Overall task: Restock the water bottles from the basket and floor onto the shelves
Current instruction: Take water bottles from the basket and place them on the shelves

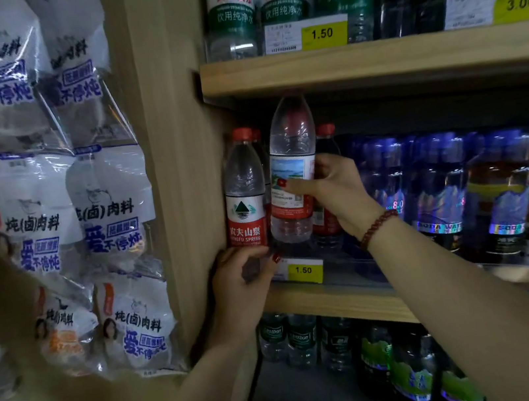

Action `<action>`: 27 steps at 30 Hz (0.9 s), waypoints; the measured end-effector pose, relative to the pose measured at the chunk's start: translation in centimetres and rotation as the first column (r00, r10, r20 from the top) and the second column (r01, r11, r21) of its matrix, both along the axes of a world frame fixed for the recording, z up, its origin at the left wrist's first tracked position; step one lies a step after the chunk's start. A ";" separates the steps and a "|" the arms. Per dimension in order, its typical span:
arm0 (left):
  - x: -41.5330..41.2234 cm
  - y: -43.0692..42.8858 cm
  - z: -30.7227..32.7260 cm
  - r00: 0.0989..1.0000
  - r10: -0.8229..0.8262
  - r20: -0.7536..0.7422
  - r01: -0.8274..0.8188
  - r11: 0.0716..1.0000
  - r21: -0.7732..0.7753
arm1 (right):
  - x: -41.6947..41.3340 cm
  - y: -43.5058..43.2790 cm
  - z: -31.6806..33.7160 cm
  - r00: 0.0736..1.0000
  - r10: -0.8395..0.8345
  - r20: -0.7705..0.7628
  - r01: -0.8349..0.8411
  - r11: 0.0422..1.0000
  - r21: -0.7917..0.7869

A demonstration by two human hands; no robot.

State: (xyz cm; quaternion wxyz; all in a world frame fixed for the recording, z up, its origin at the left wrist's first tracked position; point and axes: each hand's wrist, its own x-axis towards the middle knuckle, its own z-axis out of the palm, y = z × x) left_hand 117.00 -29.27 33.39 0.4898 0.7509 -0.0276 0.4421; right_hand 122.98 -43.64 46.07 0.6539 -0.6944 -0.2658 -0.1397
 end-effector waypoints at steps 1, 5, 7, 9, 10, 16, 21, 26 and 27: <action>0.2 0.1 -0.2 1.000 0.008 0.020 -0.008 1.000 -0.004 | 0.3 0.2 -0.3 1.000 -0.008 0.004 0.008 1.000 -0.012; 0.7 0.1 -0.5 0.997 0.044 0.068 -0.044 0.999 0.008 | 1.0 0.6 -1.7 1.000 -0.018 -0.004 0.018 0.999 -0.049; 0.9 0.1 -0.7 0.994 0.069 0.090 -0.071 0.997 0.025 | 1.5 0.7 -2.6 0.999 -0.020 -0.035 0.018 0.998 -0.059; 1.1 0.0 -0.9 0.988 0.094 0.119 -0.098 0.995 0.031 | 1.9 0.6 -3.6 0.998 -0.006 -0.068 0.002 0.998 -0.067; 1.2 0.0 -1.0 0.986 0.102 0.130 -0.107 0.994 0.028 | 2.0 0.6 -4.0 0.997 0.002 -0.077 -0.007 0.998 -0.067; 1.6 0.1 -1.3 0.982 0.105 0.154 -0.111 0.993 0.031 | 2.5 0.5 -5.0 0.994 0.057 -0.098 -0.063 0.997 -0.054; 1.6 0.2 -1.3 0.983 0.104 0.150 -0.110 0.993 0.032 | 2.5 0.4 -4.9 0.992 0.075 -0.105 -0.084 0.993 -0.078; 1.4 0.1 -1.2 0.983 0.091 0.159 -0.098 0.994 0.037 | 2.6 0.5 -5.1 0.991 0.052 -0.126 -0.064 0.993 -0.097; 1.4 0.1 -1.3 0.983 0.093 0.160 -0.101 0.994 0.042 | 2.6 0.5 -5.1 0.990 0.052 -0.134 -0.066 0.993 -0.100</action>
